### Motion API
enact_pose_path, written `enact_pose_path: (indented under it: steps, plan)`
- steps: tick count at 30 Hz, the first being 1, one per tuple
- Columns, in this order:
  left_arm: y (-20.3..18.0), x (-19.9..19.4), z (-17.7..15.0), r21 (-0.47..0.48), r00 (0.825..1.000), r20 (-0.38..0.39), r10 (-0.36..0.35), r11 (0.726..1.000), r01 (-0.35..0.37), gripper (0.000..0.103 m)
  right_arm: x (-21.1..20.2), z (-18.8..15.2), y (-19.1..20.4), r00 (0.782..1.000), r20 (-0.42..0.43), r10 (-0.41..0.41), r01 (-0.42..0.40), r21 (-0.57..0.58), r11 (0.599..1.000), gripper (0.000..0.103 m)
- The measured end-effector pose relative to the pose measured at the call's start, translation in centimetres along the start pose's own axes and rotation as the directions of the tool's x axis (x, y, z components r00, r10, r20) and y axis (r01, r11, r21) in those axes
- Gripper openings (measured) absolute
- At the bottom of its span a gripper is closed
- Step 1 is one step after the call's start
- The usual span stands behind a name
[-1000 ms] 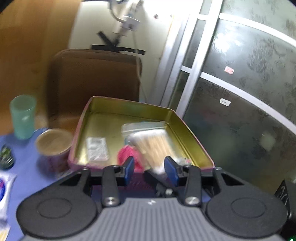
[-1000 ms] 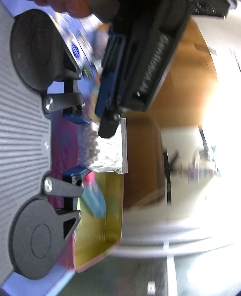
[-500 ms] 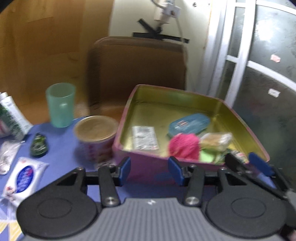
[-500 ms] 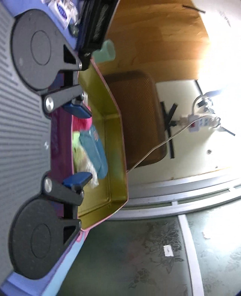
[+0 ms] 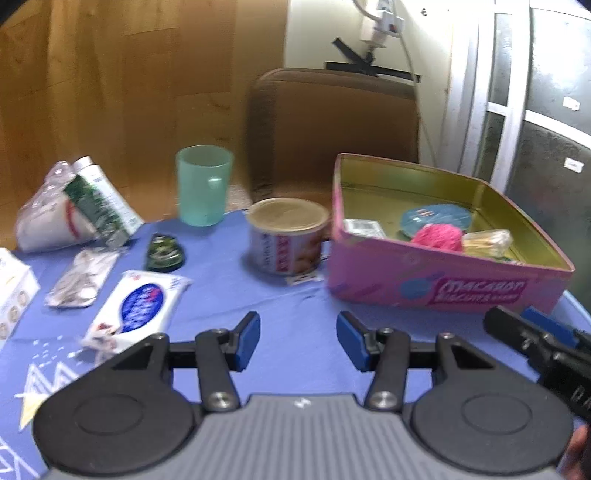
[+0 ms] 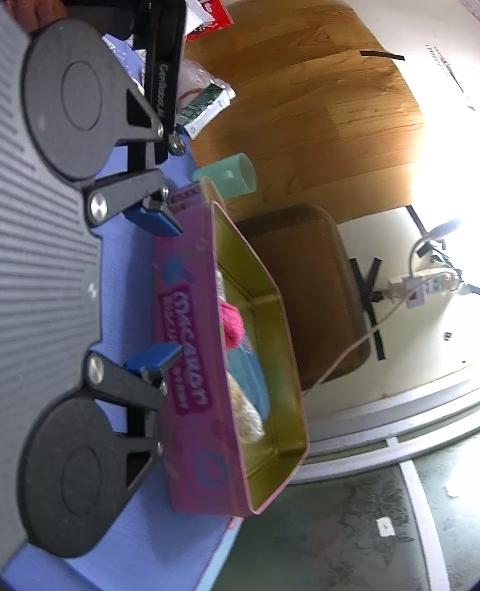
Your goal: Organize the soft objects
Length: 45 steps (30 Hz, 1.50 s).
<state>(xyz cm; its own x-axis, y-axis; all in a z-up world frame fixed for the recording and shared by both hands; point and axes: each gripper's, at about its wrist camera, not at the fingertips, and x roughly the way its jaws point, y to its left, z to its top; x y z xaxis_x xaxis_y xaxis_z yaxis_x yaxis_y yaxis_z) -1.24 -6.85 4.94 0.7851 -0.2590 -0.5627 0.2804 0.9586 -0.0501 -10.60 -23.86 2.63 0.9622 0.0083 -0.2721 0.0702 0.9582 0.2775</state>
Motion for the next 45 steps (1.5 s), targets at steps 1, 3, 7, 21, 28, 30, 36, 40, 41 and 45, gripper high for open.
enact_pose_path:
  steps: [1, 3, 7, 21, 28, 30, 36, 40, 41, 45]
  plan:
    - [0.5, -0.2, -0.2, 0.002, 1.0, 0.003, 0.014, 1.0, -0.014, 0.05, 0.0, -0.1, 0.2, 1.0, -0.007, 0.005, -0.005, 0.006, 1.0, 0.066]
    - [1.5, -0.5, -0.6, 0.004, 0.999, 0.01, 0.037, 0.999, -0.037, 0.052, 0.1, -0.2, 0.7, 1.0, -0.017, 0.013, -0.013, 0.007, 1.0, 0.066]
    - [3.5, -1.2, -1.3, 0.008, 0.995, 0.023, 0.093, 0.996, -0.093, 0.052, 0.4, -0.6, 2.1, 0.999, -0.039, 0.036, -0.037, -0.014, 0.999, 0.066]
    - [12.6, -2.0, -4.0, -0.089, 0.962, 0.002, 0.271, 0.959, -0.27, 0.053, 2.6, -1.1, 8.1, 0.983, -0.114, 0.145, -0.16, -0.13, 0.979, 0.066]
    - [16.6, -2.7, -5.0, -0.128, 0.939, -0.001, 0.345, 0.931, -0.342, 0.054, 4.8, -1.5, 11.6, 0.964, -0.176, 0.201, -0.23, -0.163, 0.96, 0.066]
    - [17.8, -3.2, -5.3, -0.138, 0.932, 0.006, 0.361, 0.924, -0.357, 0.054, 5.3, -1.6, 12.8, 0.957, -0.19, 0.219, -0.253, -0.178, 0.951, 0.066]
    - [22.0, -5.2, -6.5, -0.237, 0.898, 0.048, 0.437, 0.879, -0.415, 0.056, 7.5, -1.4, 17.0, 0.919, -0.259, 0.296, -0.351, -0.203, 0.914, 0.066]
    - [23.6, -6.2, -7.0, -0.324, 0.907, 0.074, 0.414, 0.87, -0.371, 0.059, 9.9, -1.4, 21.1, 0.894, -0.291, 0.34, -0.416, -0.262, 0.871, 0.072]
    - [23.5, -6.2, -7.0, -0.32, 0.906, 0.079, 0.417, 0.871, -0.373, 0.059, 10.8, -1.4, 22.0, 0.891, -0.299, 0.342, -0.423, -0.274, 0.864, 0.073]
    - [22.7, -6.5, -7.0, -0.289, 0.898, 0.114, 0.425, 0.879, -0.38, 0.063, 15.6, -1.2, 25.1, 0.868, -0.372, 0.328, -0.435, -0.254, 0.864, 0.075]
